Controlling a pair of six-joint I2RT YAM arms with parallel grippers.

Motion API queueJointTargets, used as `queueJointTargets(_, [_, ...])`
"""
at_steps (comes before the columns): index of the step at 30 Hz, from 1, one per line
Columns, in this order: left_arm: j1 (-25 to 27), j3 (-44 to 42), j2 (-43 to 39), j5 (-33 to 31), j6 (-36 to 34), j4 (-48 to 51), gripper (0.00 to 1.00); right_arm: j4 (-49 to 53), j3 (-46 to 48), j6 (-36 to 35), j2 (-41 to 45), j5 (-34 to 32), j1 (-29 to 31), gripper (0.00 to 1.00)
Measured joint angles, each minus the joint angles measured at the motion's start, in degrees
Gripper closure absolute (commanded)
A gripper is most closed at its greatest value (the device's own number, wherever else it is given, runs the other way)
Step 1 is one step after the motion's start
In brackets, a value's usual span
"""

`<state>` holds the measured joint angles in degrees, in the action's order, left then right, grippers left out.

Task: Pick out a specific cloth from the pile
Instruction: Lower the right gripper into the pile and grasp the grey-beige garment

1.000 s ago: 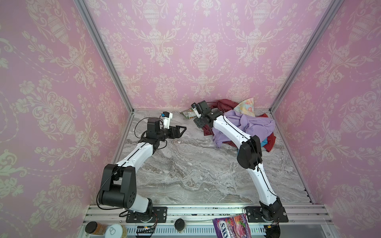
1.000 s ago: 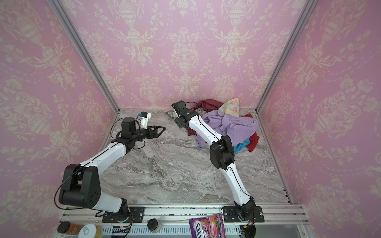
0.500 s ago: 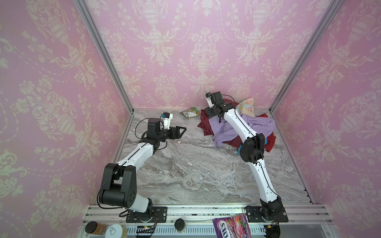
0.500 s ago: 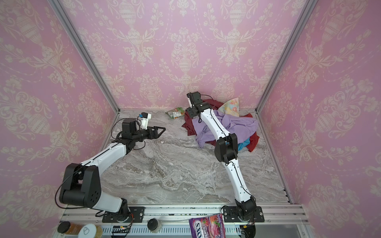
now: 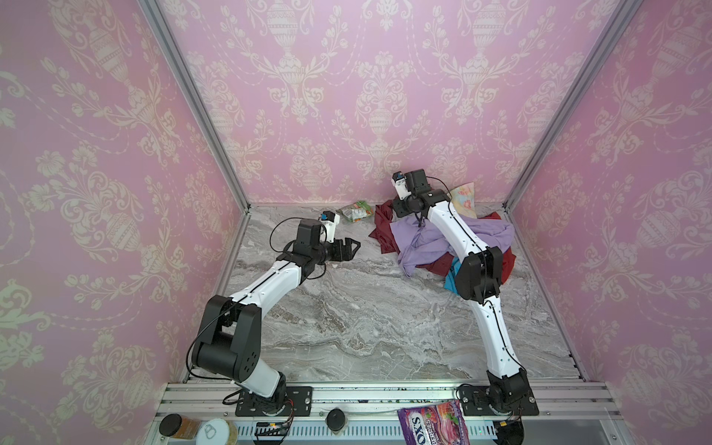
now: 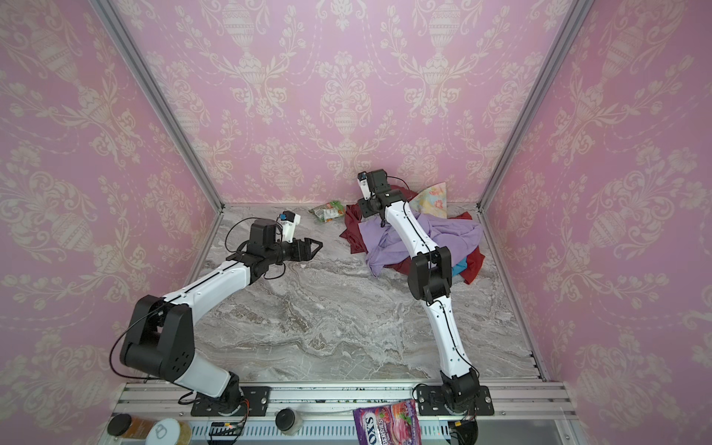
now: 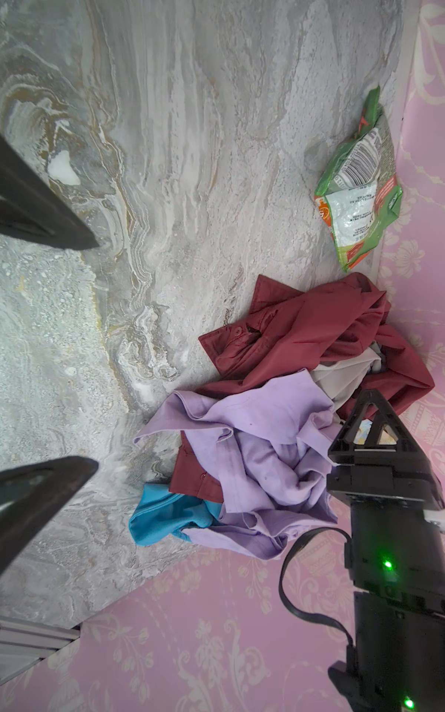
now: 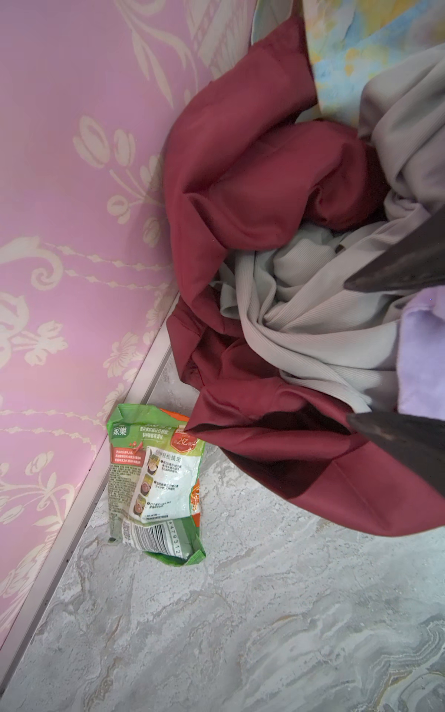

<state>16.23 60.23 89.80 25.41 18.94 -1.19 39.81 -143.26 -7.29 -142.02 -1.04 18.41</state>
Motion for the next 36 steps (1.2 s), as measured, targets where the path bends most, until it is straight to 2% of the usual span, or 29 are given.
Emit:
queueJointTargets(6, [0.83, 2.12, 0.46, -5.07, 0.02, 2.75, 0.16, 3.08, -5.55, -1.07, -0.48, 2.16, -0.72, 0.52])
queueJointTargets(13, [0.83, 0.0, -0.68, -7.26, -0.61, 6.56, 0.15, 4.2, -5.9, -3.45, -1.4, 2.36, -0.66, 0.55])
queueJointTargets(23, [0.83, -1.62, -5.38, -6.69, -5.84, 8.98, 0.15, 4.61, -4.61, -3.74, -3.37, 3.1, -0.66, 0.58])
queueJointTargets(34, [0.83, -3.19, -5.6, -6.08, -6.71, 7.26, 0.16, 3.26, -4.33, -5.2, -6.91, 1.18, -0.66, 0.61])
queueJointTargets(36, [0.83, -3.39, -5.66, -6.08, -6.73, 7.08, 0.16, 2.89, -4.68, -5.51, -8.72, 1.07, -0.68, 0.65])
